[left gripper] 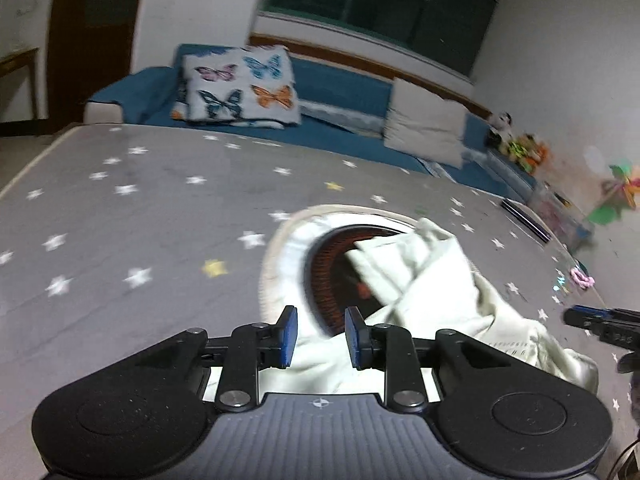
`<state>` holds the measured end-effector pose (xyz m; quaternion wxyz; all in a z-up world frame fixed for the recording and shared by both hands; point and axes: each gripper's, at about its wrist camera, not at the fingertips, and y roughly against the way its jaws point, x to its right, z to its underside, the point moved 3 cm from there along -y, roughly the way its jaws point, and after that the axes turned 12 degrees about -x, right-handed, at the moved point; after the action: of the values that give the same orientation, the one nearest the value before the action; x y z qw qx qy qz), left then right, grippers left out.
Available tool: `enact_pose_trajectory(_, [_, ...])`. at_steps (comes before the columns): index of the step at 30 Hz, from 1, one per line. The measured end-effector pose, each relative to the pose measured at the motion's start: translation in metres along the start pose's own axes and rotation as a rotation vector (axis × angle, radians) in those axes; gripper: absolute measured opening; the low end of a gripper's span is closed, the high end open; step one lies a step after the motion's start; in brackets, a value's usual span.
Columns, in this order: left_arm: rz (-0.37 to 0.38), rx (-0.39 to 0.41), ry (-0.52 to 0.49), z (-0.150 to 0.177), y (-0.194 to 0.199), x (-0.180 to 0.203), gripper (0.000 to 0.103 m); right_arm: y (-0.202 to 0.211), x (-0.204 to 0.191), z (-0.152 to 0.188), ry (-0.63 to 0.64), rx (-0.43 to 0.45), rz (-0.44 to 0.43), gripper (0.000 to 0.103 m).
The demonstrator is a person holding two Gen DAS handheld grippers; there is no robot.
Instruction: Fold clothes
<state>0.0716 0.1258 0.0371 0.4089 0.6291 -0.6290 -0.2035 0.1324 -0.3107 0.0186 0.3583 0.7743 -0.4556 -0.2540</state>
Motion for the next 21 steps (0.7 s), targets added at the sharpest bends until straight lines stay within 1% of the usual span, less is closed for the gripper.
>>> enact_pose_trajectory(6, [0.04, -0.045, -0.025, -0.034, -0.054, 0.032, 0.027, -0.029, -0.023, -0.019, 0.062, -0.041, -0.04, 0.028])
enact_pose_trajectory(7, [0.042, -0.059, -0.025, -0.039, -0.065, 0.037, 0.026, -0.035, -0.024, -0.021, 0.068, -0.049, -0.045, 0.028])
enact_pose_trajectory(8, [0.041, -0.072, -0.025, -0.044, -0.075, 0.04, 0.022, -0.039, -0.026, -0.023, 0.074, -0.056, -0.047, 0.028])
enact_pose_trajectory(10, [0.045, -0.092, -0.033, -0.052, -0.092, 0.046, 0.022, -0.046, -0.028, -0.025, 0.084, -0.069, -0.055, 0.028])
enact_pose_trajectory(13, [0.091, -0.12, -0.048, -0.063, -0.115, 0.056, 0.022, -0.055, -0.031, -0.026, 0.096, -0.085, -0.073, 0.03])
enact_pose_trajectory(15, [0.089, -0.132, -0.07, -0.067, -0.129, 0.061, 0.022, -0.059, -0.032, -0.024, 0.104, -0.097, -0.087, 0.031])
enact_pose_trajectory(16, [0.088, -0.138, -0.081, -0.069, -0.136, 0.064, 0.024, -0.061, -0.033, -0.023, 0.107, -0.104, -0.094, 0.032])
enact_pose_trajectory(19, [0.058, -0.151, -0.07, -0.075, -0.153, 0.063, 0.025, -0.065, -0.033, -0.021, 0.113, -0.117, -0.112, 0.032])
enact_pose_trajectory(21, [0.055, -0.155, -0.051, -0.076, -0.16, 0.06, 0.026, -0.066, -0.033, -0.018, 0.122, -0.126, -0.122, 0.032])
